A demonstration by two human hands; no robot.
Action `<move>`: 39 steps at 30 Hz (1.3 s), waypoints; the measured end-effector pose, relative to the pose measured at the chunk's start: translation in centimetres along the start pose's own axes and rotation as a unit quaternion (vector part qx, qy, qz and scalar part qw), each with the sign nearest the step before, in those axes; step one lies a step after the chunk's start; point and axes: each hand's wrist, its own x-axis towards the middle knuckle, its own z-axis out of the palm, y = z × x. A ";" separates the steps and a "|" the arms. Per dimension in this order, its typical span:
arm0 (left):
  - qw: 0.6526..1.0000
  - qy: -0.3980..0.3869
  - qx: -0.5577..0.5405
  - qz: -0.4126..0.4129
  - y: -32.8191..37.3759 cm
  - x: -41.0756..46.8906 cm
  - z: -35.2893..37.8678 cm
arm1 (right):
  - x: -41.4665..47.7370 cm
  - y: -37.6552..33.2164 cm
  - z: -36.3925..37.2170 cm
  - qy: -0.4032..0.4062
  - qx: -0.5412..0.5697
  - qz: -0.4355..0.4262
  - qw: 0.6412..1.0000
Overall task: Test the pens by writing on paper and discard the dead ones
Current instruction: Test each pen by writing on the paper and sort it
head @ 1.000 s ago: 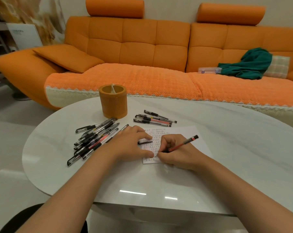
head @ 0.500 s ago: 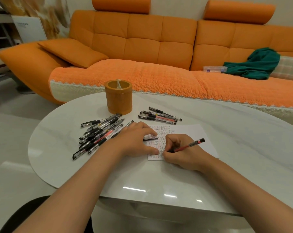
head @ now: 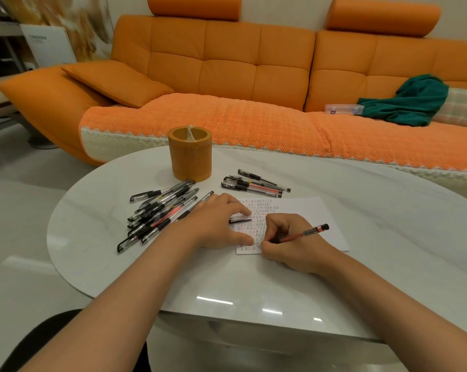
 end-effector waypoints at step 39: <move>1.000 -0.001 -0.014 -0.001 0.0 0.0 0.1 | 0.1 0.3 0.1 -0.029 0.009 -0.011 0.999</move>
